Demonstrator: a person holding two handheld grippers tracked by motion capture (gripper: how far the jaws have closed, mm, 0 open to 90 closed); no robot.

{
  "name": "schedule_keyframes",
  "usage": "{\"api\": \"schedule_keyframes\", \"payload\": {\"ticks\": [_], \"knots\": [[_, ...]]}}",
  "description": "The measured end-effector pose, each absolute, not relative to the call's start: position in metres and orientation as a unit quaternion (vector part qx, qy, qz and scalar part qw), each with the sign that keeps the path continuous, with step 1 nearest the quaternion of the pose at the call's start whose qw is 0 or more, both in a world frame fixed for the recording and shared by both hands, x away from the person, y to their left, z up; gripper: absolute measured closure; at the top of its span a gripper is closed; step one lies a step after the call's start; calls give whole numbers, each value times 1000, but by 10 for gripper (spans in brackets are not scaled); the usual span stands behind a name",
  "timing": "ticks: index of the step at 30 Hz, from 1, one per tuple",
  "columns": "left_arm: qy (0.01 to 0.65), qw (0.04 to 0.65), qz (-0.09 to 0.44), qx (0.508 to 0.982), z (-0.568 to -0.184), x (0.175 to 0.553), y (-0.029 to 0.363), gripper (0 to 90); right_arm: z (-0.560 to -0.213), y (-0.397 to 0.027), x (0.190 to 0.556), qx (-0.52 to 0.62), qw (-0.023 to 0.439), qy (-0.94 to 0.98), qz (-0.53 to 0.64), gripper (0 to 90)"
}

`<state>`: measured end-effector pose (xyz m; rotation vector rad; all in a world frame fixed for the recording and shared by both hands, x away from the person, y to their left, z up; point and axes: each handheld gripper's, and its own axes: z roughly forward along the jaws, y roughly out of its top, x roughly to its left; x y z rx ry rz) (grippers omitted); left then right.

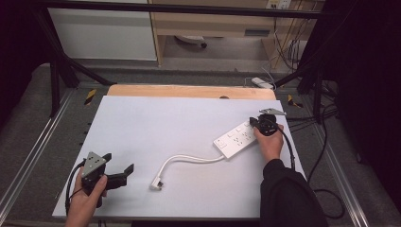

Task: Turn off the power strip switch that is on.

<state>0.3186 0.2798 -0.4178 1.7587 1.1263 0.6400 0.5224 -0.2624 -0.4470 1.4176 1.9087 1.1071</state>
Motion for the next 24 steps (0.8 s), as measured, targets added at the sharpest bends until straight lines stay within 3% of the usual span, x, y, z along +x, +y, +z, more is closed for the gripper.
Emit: {"api": "schedule_keyframes", "payload": {"ticks": [24], "knots": [[458, 462, 260, 714, -418, 318, 280, 60, -446, -262, 522, 523, 257, 705, 404, 900]]}}
